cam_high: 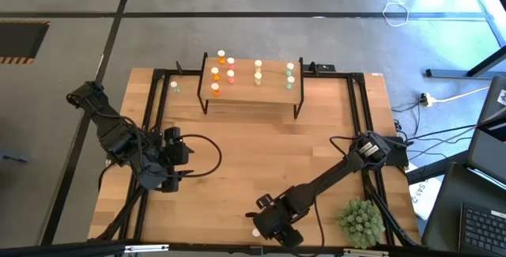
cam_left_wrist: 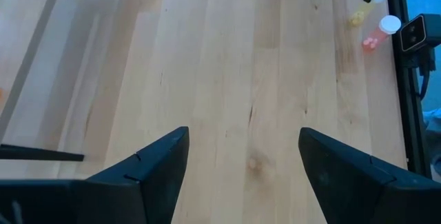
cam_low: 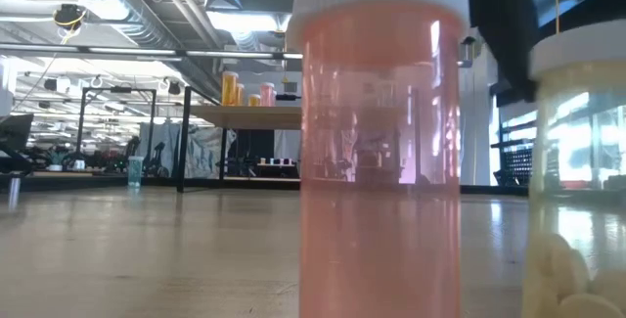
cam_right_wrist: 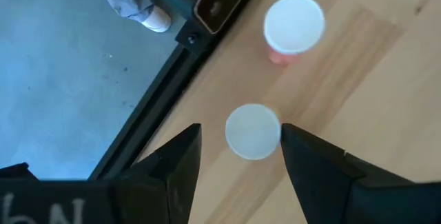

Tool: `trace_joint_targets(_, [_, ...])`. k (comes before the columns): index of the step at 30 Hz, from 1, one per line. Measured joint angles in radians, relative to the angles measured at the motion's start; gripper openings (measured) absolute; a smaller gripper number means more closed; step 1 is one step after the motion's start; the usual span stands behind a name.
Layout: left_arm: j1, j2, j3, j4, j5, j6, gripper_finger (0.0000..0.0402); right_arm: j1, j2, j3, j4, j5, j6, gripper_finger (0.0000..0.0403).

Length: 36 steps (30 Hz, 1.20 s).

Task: Pick and place medicine bottles onto shelf by color
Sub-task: Put the yellow pill bottle on the shelf aligned with the other yellow pill bottles

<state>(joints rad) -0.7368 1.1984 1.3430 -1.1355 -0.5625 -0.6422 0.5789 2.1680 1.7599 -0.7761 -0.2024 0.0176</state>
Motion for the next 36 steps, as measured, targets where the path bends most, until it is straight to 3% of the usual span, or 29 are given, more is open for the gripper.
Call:
trace_joint_targets(7, [0.0, 0.0, 0.0, 0.0, 0.0, 0.0, 0.0269, 0.011, 0.021, 0.0, 0.008, 0.066, 0.004, 0.0202])
trace_joint_targets(17, [0.0, 0.0, 0.0, 0.0, 0.0, 0.0, 0.0269, 0.011, 0.043, 0.0, 0.035, 0.079, 0.061, 0.02])
trace_joint_targets(29, [0.0, 0.0, 0.0, 0.0, 0.0, 0.0, 0.0269, 0.011, 0.048, 0.0, 0.042, 0.079, 0.162, 0.0103])
trace_joint_targets(36, [0.0, 0.0, 0.0, 0.0, 0.0, 0.0, 0.0269, 0.01, 0.048, 0.003, 0.044, 0.079, 0.192, 0.0102])
